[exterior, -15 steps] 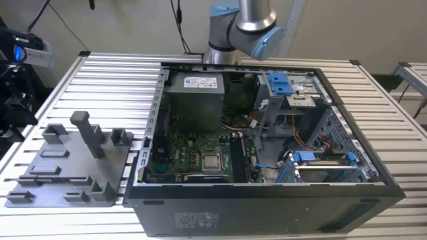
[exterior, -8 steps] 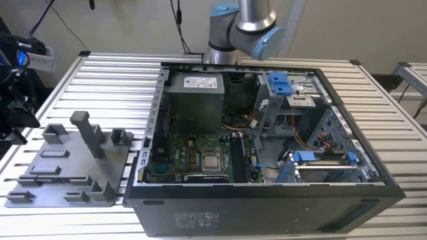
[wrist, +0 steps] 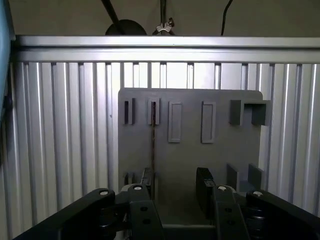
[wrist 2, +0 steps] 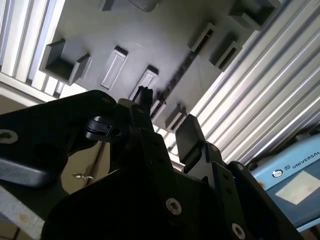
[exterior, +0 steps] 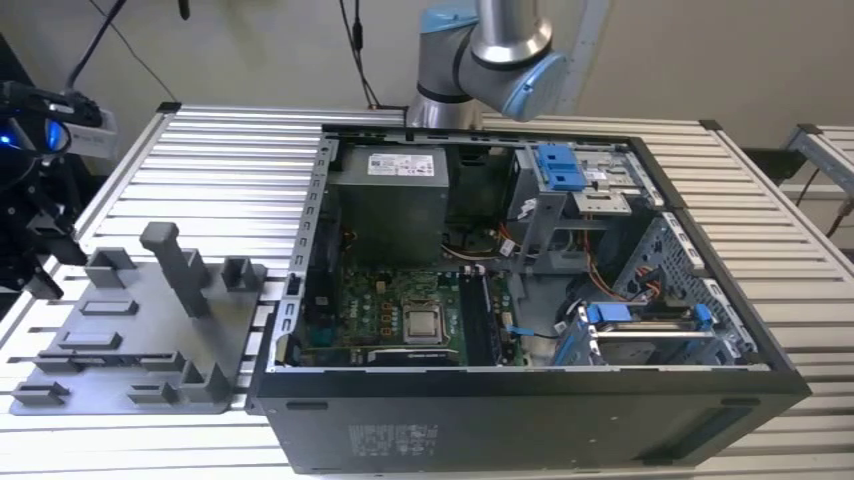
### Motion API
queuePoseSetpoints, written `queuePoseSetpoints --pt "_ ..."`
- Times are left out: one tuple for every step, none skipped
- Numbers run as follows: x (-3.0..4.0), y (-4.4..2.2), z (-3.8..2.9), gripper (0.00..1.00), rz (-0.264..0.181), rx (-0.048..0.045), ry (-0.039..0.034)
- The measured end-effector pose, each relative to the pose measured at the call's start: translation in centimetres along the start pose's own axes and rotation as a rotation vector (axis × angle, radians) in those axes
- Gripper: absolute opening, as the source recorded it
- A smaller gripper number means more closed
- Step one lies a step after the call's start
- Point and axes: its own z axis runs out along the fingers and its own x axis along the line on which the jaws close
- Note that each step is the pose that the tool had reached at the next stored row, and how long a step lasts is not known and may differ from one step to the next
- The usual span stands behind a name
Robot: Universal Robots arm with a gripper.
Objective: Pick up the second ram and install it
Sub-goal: 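Pick up the second ram and move it above second insertion slot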
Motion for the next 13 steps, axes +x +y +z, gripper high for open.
queuePoseSetpoints --pt "0.0 -0.01 0.18 0.48 0.0 0.0001 0.0" --pt "0.0 -0.01 0.36 0.48 0.0 0.0 0.0" --pt "0.0 -0.01 0.54 0.48 0.0 0.0001 -0.0001" --pt "0.0 -0.02 0.72 0.48 0.0 0.0001 -0.0001" --pt "0.0 -0.02 0.89 0.48 0.0 0.0 0.0" --pt "0.0 -0.02 1.04 0.48 0.0 0.0 0.0" --pt "0.0 -0.03 1.16 0.48 0.0 0.0 0.0001" --pt "0.0 -0.03 1.28 0.48 0.0 0.0 0.0" --pt "0.0 -0.03 1.4 0.48 0.0 0.0 0.0" --pt "0.0 -0.04 1.55 0.48 0.0 0.0 0.0" --pt "0.0 -0.04 1.68 0.48 0.0 0.0 0.0" --pt "0.0 -0.04 1.81 0.48 0.0 0.0001 0.0" --pt "0.0 -0.04 1.92 0.48 0.0 0.0 0.0"
